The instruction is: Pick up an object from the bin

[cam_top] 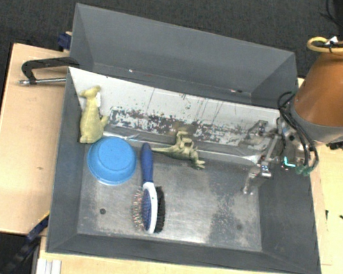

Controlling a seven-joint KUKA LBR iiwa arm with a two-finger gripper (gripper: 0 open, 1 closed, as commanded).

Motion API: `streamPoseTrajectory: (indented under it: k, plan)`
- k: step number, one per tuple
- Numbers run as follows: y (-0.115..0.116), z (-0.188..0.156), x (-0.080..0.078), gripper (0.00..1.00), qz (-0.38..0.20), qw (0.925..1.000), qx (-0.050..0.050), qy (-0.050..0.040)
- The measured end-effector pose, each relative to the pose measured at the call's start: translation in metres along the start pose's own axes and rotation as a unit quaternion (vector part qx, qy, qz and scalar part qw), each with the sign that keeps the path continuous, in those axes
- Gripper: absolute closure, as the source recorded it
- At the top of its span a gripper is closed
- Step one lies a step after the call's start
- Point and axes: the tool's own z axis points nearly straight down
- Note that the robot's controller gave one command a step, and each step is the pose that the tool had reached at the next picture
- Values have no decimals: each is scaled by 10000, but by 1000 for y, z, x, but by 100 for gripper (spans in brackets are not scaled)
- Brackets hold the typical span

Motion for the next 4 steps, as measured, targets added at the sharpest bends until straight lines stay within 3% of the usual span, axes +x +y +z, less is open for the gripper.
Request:
streamPoseTrajectory:
  k: [1,2,3,4]
  plan:
    - [29,136,-25,0,78,10000,-5,-54]
    - [55,103,-25,0,861,9963,-9,-72]
    - [116,89,-30,0,524,9986,-15,-70]
    - [133,107,-33,0,1132,9935,-3,-144]
